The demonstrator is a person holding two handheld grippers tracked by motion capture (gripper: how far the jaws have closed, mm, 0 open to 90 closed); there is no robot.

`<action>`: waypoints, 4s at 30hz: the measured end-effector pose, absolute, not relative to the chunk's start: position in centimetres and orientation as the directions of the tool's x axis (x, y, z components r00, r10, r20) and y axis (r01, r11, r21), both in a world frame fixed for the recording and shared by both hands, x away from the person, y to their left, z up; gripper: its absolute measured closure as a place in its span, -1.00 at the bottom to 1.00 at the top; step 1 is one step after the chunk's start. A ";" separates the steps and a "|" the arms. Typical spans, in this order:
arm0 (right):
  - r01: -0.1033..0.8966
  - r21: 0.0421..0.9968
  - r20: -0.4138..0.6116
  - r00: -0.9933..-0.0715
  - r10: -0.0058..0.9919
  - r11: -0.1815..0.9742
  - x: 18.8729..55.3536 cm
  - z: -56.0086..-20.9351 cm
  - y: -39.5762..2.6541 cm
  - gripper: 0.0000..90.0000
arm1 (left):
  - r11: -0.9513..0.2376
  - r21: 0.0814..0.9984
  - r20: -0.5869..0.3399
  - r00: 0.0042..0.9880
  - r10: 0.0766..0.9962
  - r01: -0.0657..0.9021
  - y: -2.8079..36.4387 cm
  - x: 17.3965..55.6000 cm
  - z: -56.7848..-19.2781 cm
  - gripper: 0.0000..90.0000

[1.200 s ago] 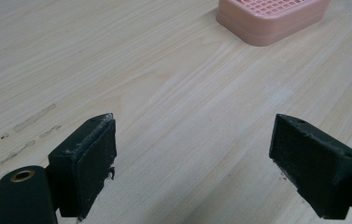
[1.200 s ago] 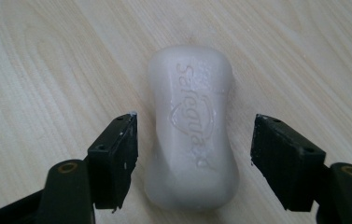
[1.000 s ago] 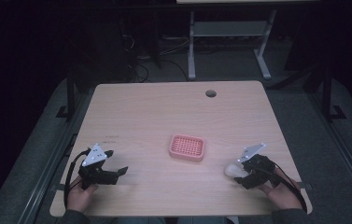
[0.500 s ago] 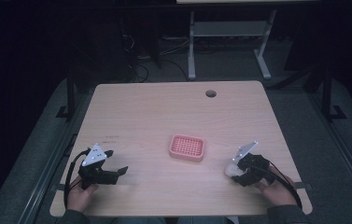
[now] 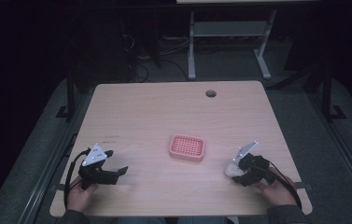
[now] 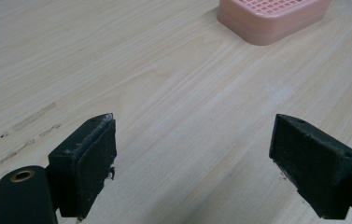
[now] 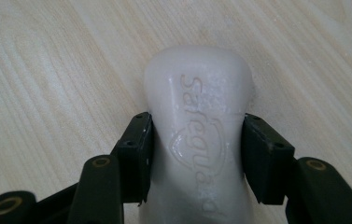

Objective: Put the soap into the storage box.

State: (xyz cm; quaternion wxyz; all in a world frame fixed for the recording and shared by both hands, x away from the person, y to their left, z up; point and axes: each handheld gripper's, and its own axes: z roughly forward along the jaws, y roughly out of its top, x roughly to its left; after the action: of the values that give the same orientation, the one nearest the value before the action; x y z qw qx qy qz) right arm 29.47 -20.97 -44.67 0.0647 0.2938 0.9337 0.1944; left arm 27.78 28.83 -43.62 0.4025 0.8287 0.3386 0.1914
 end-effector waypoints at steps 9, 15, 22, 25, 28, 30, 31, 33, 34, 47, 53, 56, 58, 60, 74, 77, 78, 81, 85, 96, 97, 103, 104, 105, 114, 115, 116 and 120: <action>0.514 0.416 -0.001 -0.824 0.566 0.750 29.2 -44.7 -21.2 0.07 | -0.446 0.801 0.047 0.702 0.711 0.399 28.8 27.8 -43.6 -0.68; 0.522 0.447 0.015 -0.816 0.578 0.726 28.9 -44.3 -21.3 0.08 | -0.439 0.802 0.041 0.698 0.715 0.404 28.8 27.7 -43.6 -0.68; 0.511 0.465 0.014 -0.821 0.571 0.723 28.7 -43.8 -21.3 0.08 | -0.437 0.804 0.039 0.697 0.716 0.403 28.8 27.6 -43.6 -0.68; 0.512 0.469 0.012 -0.818 0.575 0.719 28.6 -43.7 -21.4 0.09 | -0.439 0.805 0.044 0.698 0.715 0.400 28.9 27.6 -43.5 -0.68; 0.510 0.468 0.013 -0.820 0.572 0.722 28.6 -43.8 -21.4 0.09 | -0.441 0.802 0.044 0.696 0.716 0.403 28.9 27.6 -43.5 -0.68; 0.505 0.465 0.007 -0.823 0.568 0.727 28.6 -43.9 -21.3 0.09 | -0.441 0.802 0.045 0.697 0.716 0.402 28.9 27.6 -43.5 -0.68; 0.509 0.463 0.010 -0.822 0.569 0.726 28.6 -44.0 -21.2 0.09 | -0.441 0.802 0.045 0.696 0.716 0.402 28.9 27.6 -43.5 -0.68; 0.501 0.460 0.005 -0.827 0.562 0.733 28.7 -44.1 -21.1 0.09 | -0.441 0.801 0.043 0.696 0.717 0.405 28.9 27.7 -43.5 -0.68; 0.501 0.460 0.005 -0.827 0.563 0.733 28.7 -44.1 -21.1 0.09 | -0.438 0.802 0.041 0.694 0.719 0.407 28.9 27.7 -43.5 -0.68; 0.473 0.432 -0.019 -0.846 0.533 0.768 28.4 -43.4 -20.3 0.09 | -0.451 0.798 0.054 0.698 0.714 0.399 29.2 27.6 -43.4 -0.68; 0.464 0.435 -0.023 -0.851 0.525 0.772 28.7 -42.6 -19.8 0.09 | -0.442 0.803 0.049 0.696 0.716 0.399 29.2 27.6 -43.4 -0.68; 0.468 0.438 -0.019 -0.849 0.528 0.768 28.9 -43.0 -19.8 0.09 | -0.433 0.807 0.041 0.693 0.720 0.402 29.1 27.6 -43.4 -0.68; 0.469 0.447 -0.010 -0.849 0.528 0.762 29.0 -43.5 -19.7 0.09 | -0.434 0.807 0.043 0.694 0.719 0.400 29.1 27.6 -43.4 -0.68; 0.473 0.457 -0.007 -0.845 0.535 0.753 29.0 -44.0 -19.7 0.09 | -0.438 0.805 0.044 0.696 0.717 0.400 29.1 27.6 -43.4 -0.68; 0.490 0.462 0.003 -0.834 0.551 0.739 29.2 -45.0 -19.3 0.08 | -0.437 0.805 0.041 0.696 0.717 0.402 29.1 27.6 -43.4 -0.68; 0.497 0.485 0.030 -0.831 0.555 0.719 29.3 -45.2 -19.7 0.07 | -0.434 0.804 0.036 0.695 0.718 0.406 29.1 27.6 -43.5 -0.68; 0.502 0.494 0.038 -0.828 0.559 0.710 29.2 -45.3 -19.8 0.07 | -0.435 0.805 0.038 0.696 0.717 0.403 29.0 27.6 -43.5 -0.68; 0.498 0.496 0.036 -0.830 0.556 0.712 29.2 -45.3 -19.8 0.08 | -0.440 0.805 0.044 0.699 0.714 0.399 29.0 27.6 -43.4 -0.68; 0.481 0.477 0.014 -0.841 0.540 0.736 29.2 -44.9 -19.5 0.08 | -0.440 0.804 0.046 0.697 0.716 0.399 29.2 27.6 -43.4 -0.68; 0.438 0.457 -0.046 -0.858 0.512 0.774 29.9 -42.2 -18.4 0.08 | -0.430 0.809 0.038 0.693 0.720 0.401 29.1 27.5 -43.4 -0.68; 0.436 0.456 -0.044 -0.859 0.509 0.776 30.1 -42.0 -18.2 0.08 | -0.429 0.809 0.038 0.694 0.719 0.401 29.1 27.5 -43.4 -0.68; 0.418 0.440 -0.045 -0.874 0.485 0.795 31.0 -41.5 -17.2 0.08 | -0.444 0.803 0.046 0.701 0.712 0.397 29.0 27.6 -43.4 -0.68; 0.415 0.441 -0.048 -0.875 0.482 0.796 31.2 -41.4 -17.0 0.08 | -0.437 0.806 0.041 0.698 0.715 0.399 29.0 27.6 -43.4 -0.68; 0.414 0.444 -0.046 -0.875 0.482 0.794 31.3 -41.3 -16.9 0.08 | -0.433 0.807 0.038 0.697 0.716 0.401 29.0 27.6 -43.4 -0.68; 0.379 0.455 -0.064 -0.889 0.454 0.806 32.5 -39.9 -15.8 0.08 | -0.428 0.809 0.034 0.694 0.719 0.403 29.1 27.6 -43.4 -0.68; 0.381 0.456 -0.061 -0.888 0.455 0.804 32.6 -39.7 -15.6 0.08 | -0.424 0.811 0.033 0.693 0.720 0.403 29.0 27.6 -43.4 -0.68; 0.374 0.458 -0.064 -0.891 0.449 0.806 32.7 -39.7 -15.5 0.08 | -0.421 0.812 0.029 0.692 0.721 0.404 29.0 27.6 -43.4 -0.68; 0.365 0.462 -0.063 -0.895 0.441 0.808 33.0 -39.6 -15.1 0.08 | -0.428 0.811 0.037 0.695 0.718 0.399 29.0 27.6 -43.5 -0.68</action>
State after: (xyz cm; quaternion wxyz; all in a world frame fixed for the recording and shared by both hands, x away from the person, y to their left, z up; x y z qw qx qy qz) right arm 33.04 -15.12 -39.56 0.0838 0.2128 0.9471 0.2251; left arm 27.61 29.02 -43.46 0.4133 0.8226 0.3397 0.1929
